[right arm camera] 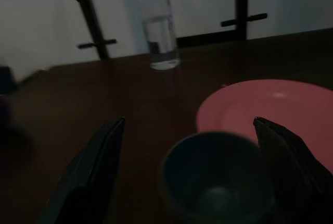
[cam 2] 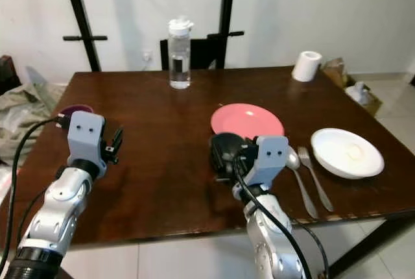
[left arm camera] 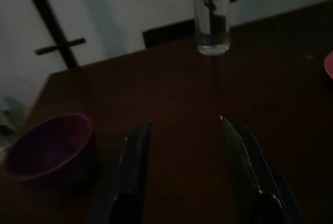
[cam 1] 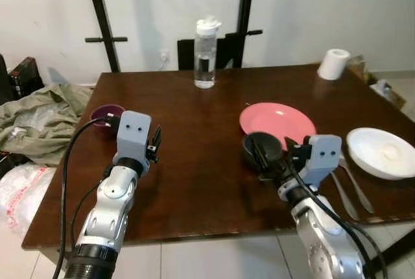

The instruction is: Setting the table

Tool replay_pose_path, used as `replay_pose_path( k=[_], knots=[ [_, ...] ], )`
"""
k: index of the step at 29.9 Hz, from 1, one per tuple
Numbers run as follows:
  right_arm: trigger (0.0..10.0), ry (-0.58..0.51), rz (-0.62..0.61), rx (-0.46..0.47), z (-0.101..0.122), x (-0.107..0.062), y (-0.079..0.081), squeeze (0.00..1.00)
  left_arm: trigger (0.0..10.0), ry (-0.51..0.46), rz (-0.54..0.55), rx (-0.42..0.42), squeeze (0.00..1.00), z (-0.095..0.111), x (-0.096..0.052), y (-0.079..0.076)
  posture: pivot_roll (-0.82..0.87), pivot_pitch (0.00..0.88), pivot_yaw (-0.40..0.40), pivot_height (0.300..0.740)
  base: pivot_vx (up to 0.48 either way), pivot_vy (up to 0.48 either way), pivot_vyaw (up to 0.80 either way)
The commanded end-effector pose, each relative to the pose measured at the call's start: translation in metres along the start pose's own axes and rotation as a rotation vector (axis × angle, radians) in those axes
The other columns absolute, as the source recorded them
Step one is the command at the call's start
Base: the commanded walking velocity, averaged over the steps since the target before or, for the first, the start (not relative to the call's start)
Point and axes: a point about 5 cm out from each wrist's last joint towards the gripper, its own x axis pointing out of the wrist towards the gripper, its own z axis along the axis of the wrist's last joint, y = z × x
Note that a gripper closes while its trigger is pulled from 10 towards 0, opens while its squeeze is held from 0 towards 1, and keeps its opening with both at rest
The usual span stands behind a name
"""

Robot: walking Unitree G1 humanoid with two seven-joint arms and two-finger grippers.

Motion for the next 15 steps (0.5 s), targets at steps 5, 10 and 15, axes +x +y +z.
replay_pose_path(
  k=[5,10,15],
  knots=[
    [10.0,0.156,-0.114,-0.149,-0.025,-0.007,-0.017,0.00,10.0,0.047,-0.116,-0.022,0.00,-0.006,-0.001,-0.010,0.03,0.072,0.108,0.740,0.000,0.000,0.00],
    [10.0,0.183,-0.231,-0.258,-0.029,-0.012,-0.030,0.00,10.0,0.048,-0.259,-0.025,0.00,0.000,-0.003,-0.011,0.03,0.073,0.108,0.740,0.000,0.000,0.00],
    [10.0,0.184,-0.305,-0.364,-0.025,-0.017,-0.039,0.00,10.0,0.050,-0.351,-0.026,0.00,0.005,-0.005,-0.007,0.04,0.076,0.109,0.740,0.000,0.000,0.00]
  ],
)
